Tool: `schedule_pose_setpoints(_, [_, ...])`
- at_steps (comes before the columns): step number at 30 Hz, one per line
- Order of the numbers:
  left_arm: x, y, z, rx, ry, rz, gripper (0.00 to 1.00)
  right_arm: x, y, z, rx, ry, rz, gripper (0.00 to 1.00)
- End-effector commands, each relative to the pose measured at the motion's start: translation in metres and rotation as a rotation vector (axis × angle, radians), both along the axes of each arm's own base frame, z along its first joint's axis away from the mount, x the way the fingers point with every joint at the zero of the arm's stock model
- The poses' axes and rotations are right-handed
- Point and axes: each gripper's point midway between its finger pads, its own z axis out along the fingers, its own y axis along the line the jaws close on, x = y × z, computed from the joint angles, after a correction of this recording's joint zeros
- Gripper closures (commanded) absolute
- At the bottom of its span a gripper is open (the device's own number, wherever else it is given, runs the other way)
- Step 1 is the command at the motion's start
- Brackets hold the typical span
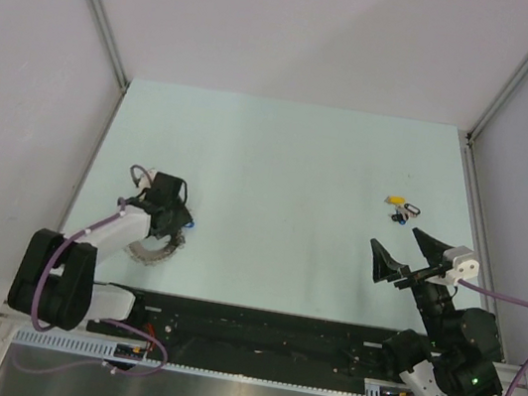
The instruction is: Put the keys on the keyring
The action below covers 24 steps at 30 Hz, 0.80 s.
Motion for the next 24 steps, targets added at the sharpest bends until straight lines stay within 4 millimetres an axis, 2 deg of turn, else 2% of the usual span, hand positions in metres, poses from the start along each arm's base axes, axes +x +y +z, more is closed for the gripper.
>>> schedule_pose_setpoints(1, [0.015, -0.077, 0.012, -0.21, -0.038, -0.125, 0.4, -0.005, -0.004, 0.016, 0.032, -0.041, -0.003, 0.0])
schedule_pose_setpoints(2, [0.02, -0.091, 0.013, -0.234, -0.047, -0.148, 0.4, -0.004, -0.004, 0.016, 0.03, -0.04, -0.003, 0.0])
schedule_pose_setpoints(3, [0.027, -0.108, 0.022, -0.271, -0.066, -0.181, 0.39, -0.004, -0.004, 0.016, 0.031, -0.04, -0.004, 0.0])
schedule_pose_setpoints(4, [0.025, -0.129, 0.024, -0.293, -0.064, -0.225, 0.38, -0.004, -0.003, 0.015, 0.029, -0.039, -0.003, 0.0])
schedule_pose_setpoints(5, [0.028, -0.142, 0.024, -0.298, -0.055, -0.248, 0.37, -0.003, -0.003, 0.015, 0.028, -0.035, -0.004, 0.0])
schedule_pose_setpoints(6, [0.038, -0.158, 0.04, -0.313, -0.087, -0.278, 0.36, -0.004, -0.003, 0.015, 0.029, -0.036, -0.002, 0.0])
schedule_pose_setpoints(7, [0.037, -0.177, 0.047, -0.317, -0.093, -0.328, 0.35, -0.003, -0.003, 0.014, 0.027, -0.034, -0.002, 0.0])
schedule_pose_setpoints(8, [0.038, -0.185, 0.052, -0.314, -0.095, -0.348, 0.34, -0.002, -0.002, 0.014, 0.026, -0.029, -0.002, 0.01])
schedule_pose_setpoints(9, [0.048, -0.198, 0.068, -0.319, -0.13, -0.371, 0.31, -0.001, -0.002, 0.013, 0.025, -0.024, -0.003, 0.0])
schedule_pose_setpoints(10, [0.046, -0.208, 0.073, -0.307, -0.14, -0.405, 0.3, -0.002, 0.001, 0.013, 0.022, -0.025, 0.01, 0.0])
schedule_pose_setpoints(11, [0.046, -0.211, 0.078, -0.292, -0.142, -0.416, 0.28, -0.002, 0.002, 0.012, 0.02, -0.023, 0.017, 0.0])
schedule_pose_setpoints(12, [0.051, -0.216, 0.092, -0.29, -0.173, -0.428, 0.25, -0.001, 0.003, 0.011, 0.016, -0.017, 0.02, 0.0])
schedule_pose_setpoints(15, [0.051, -0.211, 0.11, -0.243, -0.212, -0.454, 0.23, 0.003, 0.009, 0.007, 0.011, 0.014, 0.035, 0.0])
schedule_pose_setpoints(20, [0.041, -0.182, 0.124, -0.051, -0.226, -0.583, 0.23, 0.012, 0.024, -0.012, -0.01, 0.151, 0.071, 0.01])
schedule_pose_setpoints(21, [0.037, -0.177, 0.129, -0.037, -0.235, -0.599, 0.22, 0.016, 0.034, -0.017, -0.023, 0.2, 0.102, 0.0])
schedule_pose_setpoints(23, [0.027, -0.168, 0.125, 0.01, -0.212, -0.653, 0.22, 0.015, 0.048, -0.029, -0.043, 0.283, 0.165, 0.0])
schedule_pose_setpoints(24, [0.022, -0.164, 0.129, 0.019, -0.216, -0.663, 0.22, 0.021, 0.056, -0.038, -0.059, 0.35, 0.178, 0.0])
